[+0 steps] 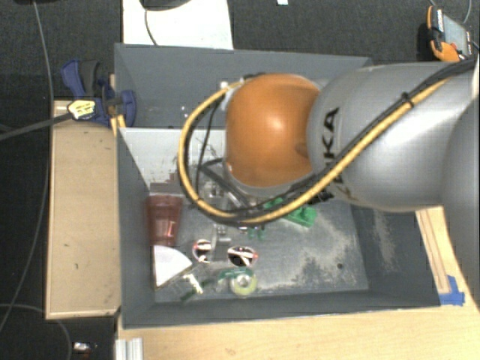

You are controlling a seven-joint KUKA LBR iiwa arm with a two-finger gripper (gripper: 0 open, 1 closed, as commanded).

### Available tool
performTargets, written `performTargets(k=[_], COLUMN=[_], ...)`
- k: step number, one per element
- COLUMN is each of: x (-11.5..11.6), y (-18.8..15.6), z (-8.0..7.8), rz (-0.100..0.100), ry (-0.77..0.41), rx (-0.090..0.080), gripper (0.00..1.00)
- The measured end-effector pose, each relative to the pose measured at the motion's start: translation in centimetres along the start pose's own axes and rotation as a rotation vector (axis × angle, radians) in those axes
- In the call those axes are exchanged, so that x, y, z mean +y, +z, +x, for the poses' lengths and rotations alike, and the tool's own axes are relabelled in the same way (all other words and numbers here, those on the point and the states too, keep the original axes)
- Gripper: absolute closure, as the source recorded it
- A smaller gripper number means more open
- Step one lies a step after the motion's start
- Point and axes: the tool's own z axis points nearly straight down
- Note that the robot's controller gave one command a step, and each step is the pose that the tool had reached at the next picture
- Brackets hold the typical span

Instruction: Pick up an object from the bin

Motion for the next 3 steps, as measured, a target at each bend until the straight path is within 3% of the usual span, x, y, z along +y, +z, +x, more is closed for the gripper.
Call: performTargets(k=[1,2,3], x=[0.0,-2.1,0.4], y=[0.0,7.9,8.0], z=[0.0,3.2,2.9], rz=[0.0,0.002,-0.006], ry=[0.001,-0.058,-0.026], rx=[0.0,0.005,-0.014], gripper=[0.0,0.0,0.0])
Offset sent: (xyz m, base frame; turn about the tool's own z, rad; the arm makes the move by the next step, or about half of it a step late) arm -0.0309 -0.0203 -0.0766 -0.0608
